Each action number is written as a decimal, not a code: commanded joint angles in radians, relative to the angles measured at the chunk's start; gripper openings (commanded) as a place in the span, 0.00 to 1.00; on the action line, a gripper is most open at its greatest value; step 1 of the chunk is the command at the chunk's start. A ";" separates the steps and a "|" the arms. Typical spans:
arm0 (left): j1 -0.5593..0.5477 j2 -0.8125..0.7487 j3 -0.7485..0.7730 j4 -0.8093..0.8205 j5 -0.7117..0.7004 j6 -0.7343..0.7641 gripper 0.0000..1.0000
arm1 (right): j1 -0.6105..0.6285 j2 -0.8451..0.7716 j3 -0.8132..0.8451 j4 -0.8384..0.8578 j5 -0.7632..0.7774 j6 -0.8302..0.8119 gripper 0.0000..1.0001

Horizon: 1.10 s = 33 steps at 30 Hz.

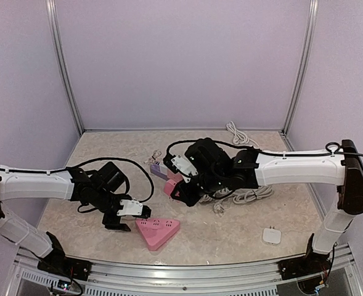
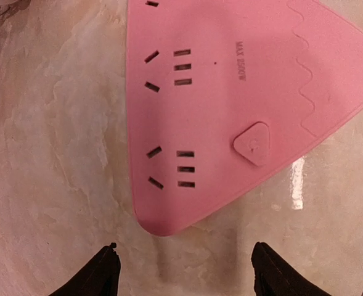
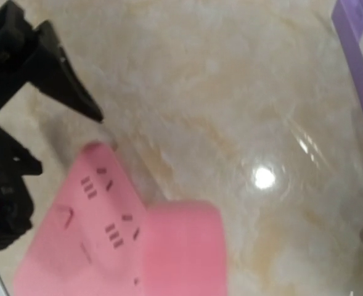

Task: Insert the plug
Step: Adjust the plug, then move the socket to the center of the board.

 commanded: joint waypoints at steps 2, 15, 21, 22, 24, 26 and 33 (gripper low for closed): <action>-0.042 0.094 0.023 0.190 -0.027 0.074 0.72 | -0.016 -0.092 -0.070 -0.029 -0.020 0.009 0.00; -0.184 0.300 0.220 -0.055 0.131 0.283 0.67 | -0.023 -0.115 -0.135 -0.031 -0.045 0.001 0.00; -0.239 0.350 0.257 -0.047 0.121 0.267 0.63 | -0.026 -0.175 -0.161 -0.090 -0.045 -0.002 0.00; -0.247 0.348 0.254 -0.042 0.120 0.270 0.63 | -0.026 -0.184 -0.164 -0.105 -0.044 -0.005 0.00; -0.261 0.343 0.246 -0.023 0.109 0.267 0.63 | -0.027 -0.201 -0.163 -0.138 -0.044 -0.013 0.00; -0.266 0.343 0.247 -0.011 0.098 0.263 0.63 | -0.031 -0.215 -0.161 -0.170 -0.053 -0.027 0.00; -0.238 0.304 0.316 -0.097 0.044 0.240 0.88 | -0.039 -0.235 -0.117 -0.242 -0.107 -0.134 0.00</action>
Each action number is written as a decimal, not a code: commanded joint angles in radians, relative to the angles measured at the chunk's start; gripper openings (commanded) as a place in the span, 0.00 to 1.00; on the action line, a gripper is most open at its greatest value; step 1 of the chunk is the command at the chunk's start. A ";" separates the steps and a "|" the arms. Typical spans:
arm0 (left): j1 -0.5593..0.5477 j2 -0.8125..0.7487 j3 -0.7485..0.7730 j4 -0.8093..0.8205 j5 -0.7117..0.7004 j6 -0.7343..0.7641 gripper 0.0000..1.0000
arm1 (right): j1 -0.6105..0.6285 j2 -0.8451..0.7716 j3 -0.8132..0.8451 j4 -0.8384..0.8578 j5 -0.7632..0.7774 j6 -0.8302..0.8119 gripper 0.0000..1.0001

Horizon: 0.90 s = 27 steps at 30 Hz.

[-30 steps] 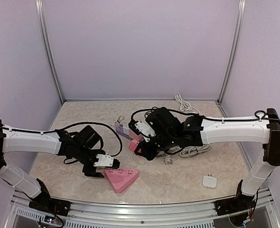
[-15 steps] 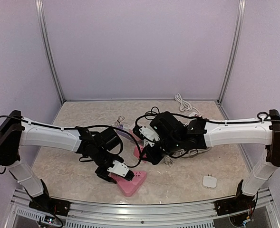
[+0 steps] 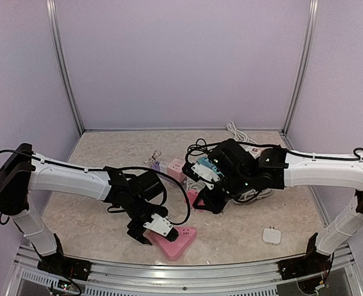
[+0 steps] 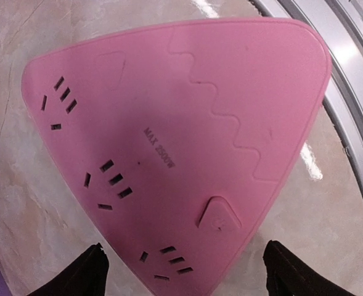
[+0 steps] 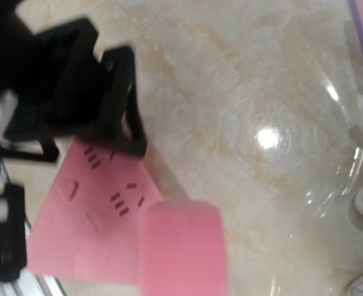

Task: Insert the plug
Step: Move the socket to the center of the board.

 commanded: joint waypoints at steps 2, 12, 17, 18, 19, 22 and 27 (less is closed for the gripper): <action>0.049 -0.058 0.080 -0.160 -0.018 -0.007 0.98 | -0.014 -0.009 0.054 -0.089 -0.044 -0.140 0.00; 0.341 -0.291 0.062 -0.390 0.017 -0.052 0.99 | -0.017 0.101 0.139 -0.028 -0.229 -0.424 0.00; 0.608 -0.427 0.018 -0.341 0.095 -0.139 0.99 | -0.018 0.253 0.285 -0.045 -0.298 -0.479 0.00; 0.665 -0.452 0.012 -0.338 0.132 -0.140 0.99 | -0.016 0.288 0.319 -0.057 -0.314 -0.482 0.00; 0.713 -0.468 0.007 -0.335 0.171 -0.143 0.99 | -0.017 0.323 0.357 -0.075 -0.324 -0.488 0.00; 0.815 -0.502 -0.003 -0.326 0.189 -0.164 0.99 | -0.011 0.426 0.478 -0.157 -0.341 -0.493 0.00; 0.865 -0.501 -0.047 -0.275 0.178 -0.183 0.99 | 0.002 0.536 0.590 -0.246 -0.427 -0.524 0.00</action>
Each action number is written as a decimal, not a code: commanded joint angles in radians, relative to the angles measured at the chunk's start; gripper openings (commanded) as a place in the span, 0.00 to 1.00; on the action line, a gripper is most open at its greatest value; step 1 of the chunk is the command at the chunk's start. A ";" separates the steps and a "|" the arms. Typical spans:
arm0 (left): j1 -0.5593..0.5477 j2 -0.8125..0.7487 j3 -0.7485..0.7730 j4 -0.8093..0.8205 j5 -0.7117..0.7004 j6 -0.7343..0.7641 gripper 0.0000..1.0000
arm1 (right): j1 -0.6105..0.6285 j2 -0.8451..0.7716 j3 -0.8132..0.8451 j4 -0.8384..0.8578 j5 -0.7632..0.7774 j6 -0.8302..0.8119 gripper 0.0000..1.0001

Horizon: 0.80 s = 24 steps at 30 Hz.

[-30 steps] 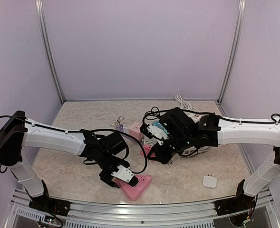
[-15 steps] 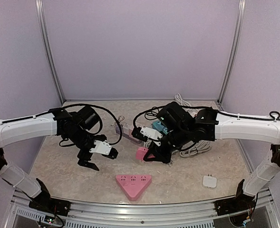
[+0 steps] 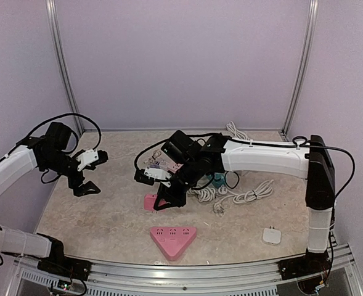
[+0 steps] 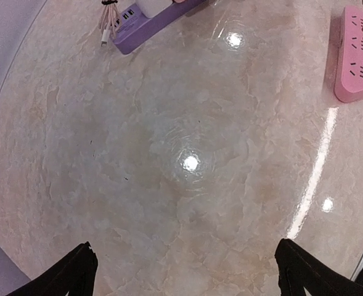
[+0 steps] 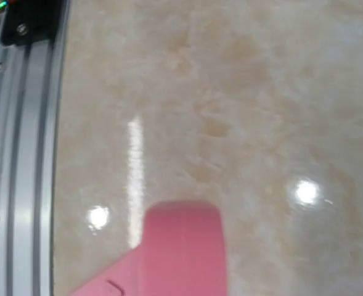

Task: Insert the plug
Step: Move the socket to the center of the board, then insert the plug into the socket.

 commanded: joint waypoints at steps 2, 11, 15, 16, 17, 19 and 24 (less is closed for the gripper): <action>0.020 0.022 -0.049 0.035 0.041 -0.030 0.99 | 0.018 0.086 0.092 -0.141 -0.131 -0.067 0.00; 0.048 0.073 -0.051 0.059 0.049 -0.045 0.99 | 0.047 0.203 0.176 -0.260 -0.115 -0.099 0.00; 0.048 0.089 -0.043 0.058 0.052 -0.044 0.99 | 0.047 0.208 0.161 -0.252 -0.070 -0.104 0.00; 0.048 0.095 -0.040 0.057 0.052 -0.045 0.99 | 0.048 0.209 0.160 -0.251 -0.065 -0.106 0.00; 0.048 0.101 -0.037 0.056 0.052 -0.045 0.99 | 0.048 0.211 0.158 -0.248 -0.059 -0.107 0.00; 0.048 0.107 -0.033 0.054 0.052 -0.046 0.99 | 0.047 0.212 0.149 -0.235 -0.058 -0.109 0.00; 0.048 0.117 -0.037 0.057 0.056 -0.046 0.99 | 0.045 0.217 0.119 -0.197 -0.072 -0.112 0.00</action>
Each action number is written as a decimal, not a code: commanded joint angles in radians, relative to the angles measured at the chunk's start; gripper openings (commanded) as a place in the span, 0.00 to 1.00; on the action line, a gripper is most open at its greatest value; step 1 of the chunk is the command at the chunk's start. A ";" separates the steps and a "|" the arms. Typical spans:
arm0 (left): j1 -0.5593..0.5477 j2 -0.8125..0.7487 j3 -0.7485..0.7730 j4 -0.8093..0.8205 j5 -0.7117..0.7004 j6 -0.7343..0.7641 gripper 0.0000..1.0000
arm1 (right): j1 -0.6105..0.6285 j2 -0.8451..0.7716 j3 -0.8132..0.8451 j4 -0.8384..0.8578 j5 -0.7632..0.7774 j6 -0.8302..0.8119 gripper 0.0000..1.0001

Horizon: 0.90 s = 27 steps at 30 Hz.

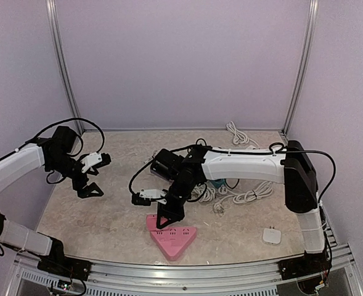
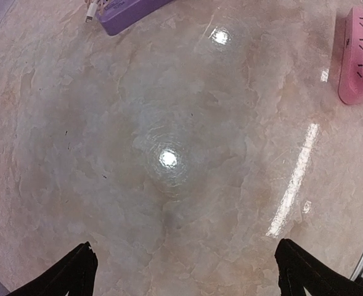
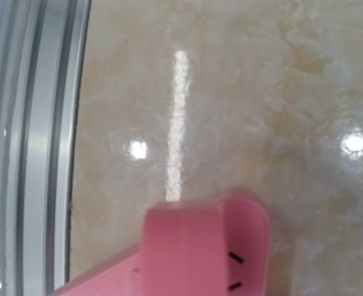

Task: Insert the plug
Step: Insert the plug into the socket.

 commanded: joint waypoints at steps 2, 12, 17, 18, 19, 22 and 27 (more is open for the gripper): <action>0.008 0.016 -0.001 0.008 0.018 -0.010 0.99 | 0.002 0.031 -0.029 0.019 0.001 -0.009 0.00; 0.008 0.024 0.003 0.008 0.024 -0.010 0.99 | -0.003 0.038 -0.051 0.050 -0.029 0.002 0.00; 0.008 0.023 0.005 0.003 0.026 -0.009 0.99 | -0.005 0.044 -0.055 0.035 -0.005 -0.008 0.00; 0.008 0.024 0.004 0.004 0.026 -0.009 0.99 | -0.006 0.042 -0.057 0.033 0.002 -0.010 0.00; 0.008 0.025 0.004 0.004 0.026 -0.009 0.99 | -0.006 0.042 -0.062 0.033 0.013 -0.011 0.00; 0.008 0.025 0.006 0.004 0.026 -0.008 0.99 | -0.003 0.056 -0.079 0.042 0.054 -0.006 0.00; 0.008 0.025 0.006 0.003 0.025 -0.009 0.99 | 0.027 0.059 -0.172 0.094 0.171 -0.020 0.00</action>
